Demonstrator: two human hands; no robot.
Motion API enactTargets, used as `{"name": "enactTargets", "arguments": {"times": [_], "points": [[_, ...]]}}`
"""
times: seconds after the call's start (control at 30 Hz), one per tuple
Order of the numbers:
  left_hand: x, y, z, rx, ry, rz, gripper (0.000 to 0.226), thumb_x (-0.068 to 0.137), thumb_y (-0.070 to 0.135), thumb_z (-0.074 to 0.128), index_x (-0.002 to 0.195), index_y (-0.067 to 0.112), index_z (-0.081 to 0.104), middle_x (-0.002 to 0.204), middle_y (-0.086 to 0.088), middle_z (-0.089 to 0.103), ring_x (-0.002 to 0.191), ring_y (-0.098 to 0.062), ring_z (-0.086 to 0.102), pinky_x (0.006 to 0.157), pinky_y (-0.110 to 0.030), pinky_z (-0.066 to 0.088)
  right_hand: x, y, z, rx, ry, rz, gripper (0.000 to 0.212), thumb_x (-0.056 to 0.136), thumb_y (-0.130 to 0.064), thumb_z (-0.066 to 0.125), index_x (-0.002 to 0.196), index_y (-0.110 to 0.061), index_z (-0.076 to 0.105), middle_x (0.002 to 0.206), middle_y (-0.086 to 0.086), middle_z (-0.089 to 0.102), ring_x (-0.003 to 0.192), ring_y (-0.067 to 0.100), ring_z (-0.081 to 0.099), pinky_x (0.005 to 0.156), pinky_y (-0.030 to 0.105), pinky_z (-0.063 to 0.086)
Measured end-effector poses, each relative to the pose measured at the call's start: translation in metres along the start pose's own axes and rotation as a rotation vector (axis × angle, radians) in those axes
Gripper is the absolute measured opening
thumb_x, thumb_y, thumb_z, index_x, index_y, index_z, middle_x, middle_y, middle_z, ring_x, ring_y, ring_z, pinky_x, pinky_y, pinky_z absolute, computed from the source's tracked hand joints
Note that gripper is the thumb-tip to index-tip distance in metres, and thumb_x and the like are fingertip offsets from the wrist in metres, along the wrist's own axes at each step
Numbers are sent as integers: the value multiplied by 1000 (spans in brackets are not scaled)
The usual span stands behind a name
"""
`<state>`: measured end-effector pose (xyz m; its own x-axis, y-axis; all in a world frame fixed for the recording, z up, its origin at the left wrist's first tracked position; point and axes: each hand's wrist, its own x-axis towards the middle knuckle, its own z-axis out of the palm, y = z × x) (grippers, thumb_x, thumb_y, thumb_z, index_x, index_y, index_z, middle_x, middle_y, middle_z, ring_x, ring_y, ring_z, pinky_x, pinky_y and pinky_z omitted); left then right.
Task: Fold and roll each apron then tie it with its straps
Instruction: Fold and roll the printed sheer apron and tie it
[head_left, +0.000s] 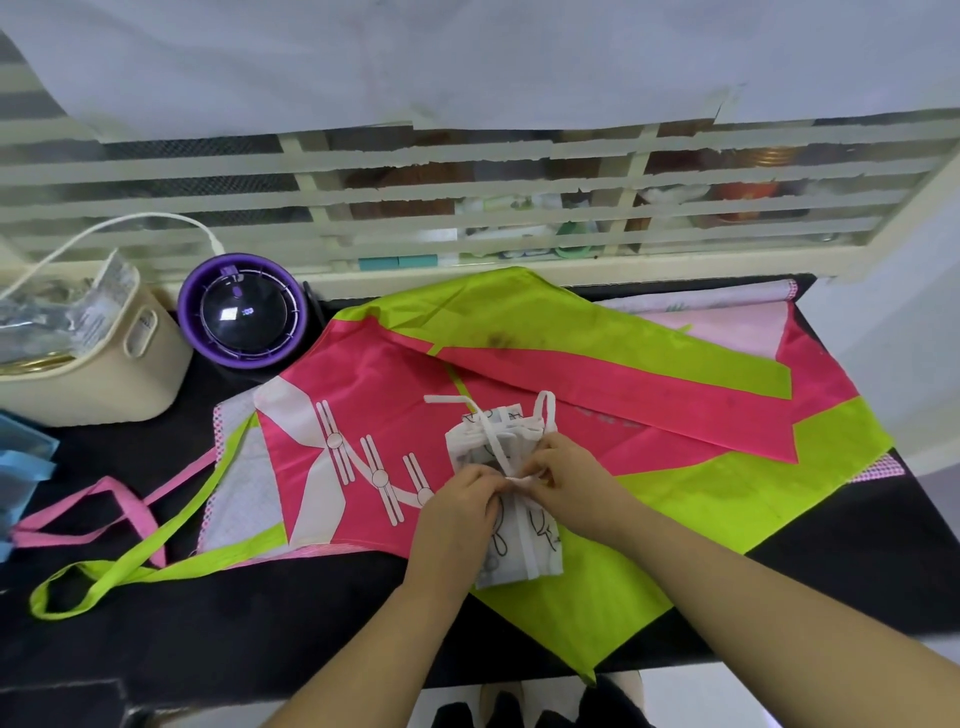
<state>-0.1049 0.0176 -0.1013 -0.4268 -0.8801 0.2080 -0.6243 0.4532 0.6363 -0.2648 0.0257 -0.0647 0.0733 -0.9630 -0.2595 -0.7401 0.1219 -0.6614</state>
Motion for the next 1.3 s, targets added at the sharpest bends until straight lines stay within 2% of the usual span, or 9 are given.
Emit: {"name": "enactTargets", "arguments": {"times": [0.1,0.2,0.33,0.43,0.6,0.97,1.13,1.2,1.3], "points": [[-2,4,5,-32,-14,-28,26,89,18,51,104,10,71,101,0,65,90,-5,54,78,-8,38,1,-3,-6,109,-77,68,24,94,-26,58,73,-17,63,88,4,51,73,8,48,62,11,40],[1,10,5,-144,-45,-128,23,91,16,61,111,8,68,104,10,53,93,2,50,79,0,33,4,0,-8,233,-115,128,33,93,-27,61,87,4,68,91,33,60,71,28,51,68,43,47],[7,10,3,-238,-54,-228,14,91,20,63,95,8,70,95,15,45,87,7,47,76,-4,37,2,-1,-11,247,-99,120,26,91,-25,64,93,-1,70,88,21,65,76,16,55,72,38,49],[10,7,-4,-241,-83,-225,11,93,25,59,87,17,60,94,14,42,85,6,48,73,-4,38,0,-1,-18,177,-22,35,20,87,-26,69,97,-10,71,86,-3,66,69,-2,57,64,15,47],[9,-9,-17,-92,-158,-188,22,96,30,52,79,16,52,88,16,37,79,-5,41,68,-13,32,1,15,-29,1,45,-29,6,86,-15,68,88,-12,74,80,-15,59,67,-5,52,63,9,40],[10,-33,-36,395,-434,-234,39,100,43,34,96,16,62,97,1,52,101,-21,46,84,-33,40,0,42,-33,-185,38,-37,8,88,-13,66,87,-8,72,80,-4,55,70,5,48,61,12,32],[16,-23,-40,329,-456,-344,31,97,46,40,88,20,55,95,2,47,102,-22,50,89,-37,44,3,41,-35,-173,-5,36,11,88,-16,66,91,-9,73,86,0,64,75,9,53,65,18,36],[19,-25,-38,154,-385,-441,27,91,48,52,101,23,51,102,5,50,98,-18,53,89,-38,47,4,39,-40,-112,-66,71,15,88,-21,68,95,-9,72,83,-6,64,69,1,53,58,10,35],[26,-15,-34,-183,-319,-604,76,82,51,65,142,23,28,120,1,55,106,-16,55,87,-32,46,6,32,-44,178,-71,194,35,83,-40,70,99,-9,68,85,0,66,71,6,55,63,16,38]]}}
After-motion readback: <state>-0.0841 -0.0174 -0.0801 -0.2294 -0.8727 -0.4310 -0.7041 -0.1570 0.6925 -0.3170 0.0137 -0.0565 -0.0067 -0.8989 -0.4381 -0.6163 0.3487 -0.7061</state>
